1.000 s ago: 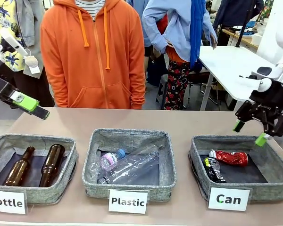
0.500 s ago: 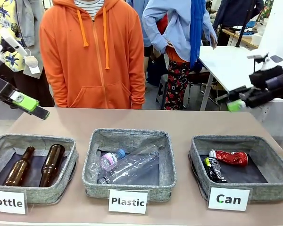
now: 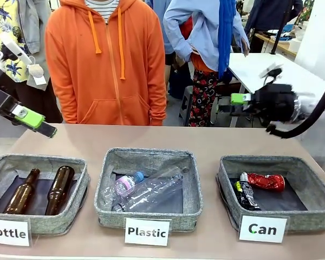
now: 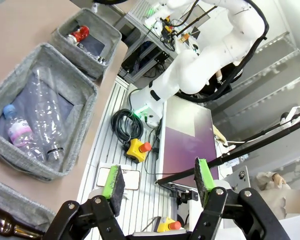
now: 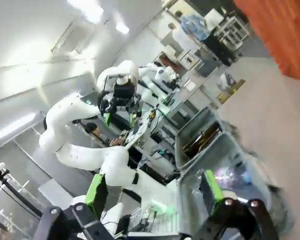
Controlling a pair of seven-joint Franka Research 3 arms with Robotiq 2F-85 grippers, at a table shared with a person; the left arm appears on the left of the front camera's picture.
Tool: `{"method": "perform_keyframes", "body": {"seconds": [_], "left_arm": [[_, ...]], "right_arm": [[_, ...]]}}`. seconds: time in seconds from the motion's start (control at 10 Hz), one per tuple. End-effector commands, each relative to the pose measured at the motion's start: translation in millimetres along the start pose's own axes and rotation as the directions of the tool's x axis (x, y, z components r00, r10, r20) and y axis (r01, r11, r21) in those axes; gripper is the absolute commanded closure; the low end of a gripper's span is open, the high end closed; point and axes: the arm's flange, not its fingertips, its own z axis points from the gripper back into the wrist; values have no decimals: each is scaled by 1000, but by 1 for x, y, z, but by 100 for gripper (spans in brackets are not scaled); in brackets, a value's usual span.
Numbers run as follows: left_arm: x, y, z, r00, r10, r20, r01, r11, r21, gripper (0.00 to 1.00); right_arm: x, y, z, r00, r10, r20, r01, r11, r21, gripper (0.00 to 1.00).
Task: Sort the can waste into the basket.
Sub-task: Pick up the can waste from the table and place it in the right Fabric basket.
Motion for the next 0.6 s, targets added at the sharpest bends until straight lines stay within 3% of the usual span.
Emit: {"method": "perform_keyframes", "body": {"seconds": [0.0,0.1,0.5], "left_arm": [[-1,-3,2,1000,-3,4,3,1000,-8,25],[-1,-3,2,1000,-3,4,3,1000,-8,25],[-1,-3,2,1000,-3,4,3,1000,-8,25]], "right_arm": [[-8,17,-4,987,-4,-160,1,1000,-20,0],[0,0,0,1000,0,0,0,1000,0,0],[0,0,0,1000,0,0,0,1000,0,0]]}}
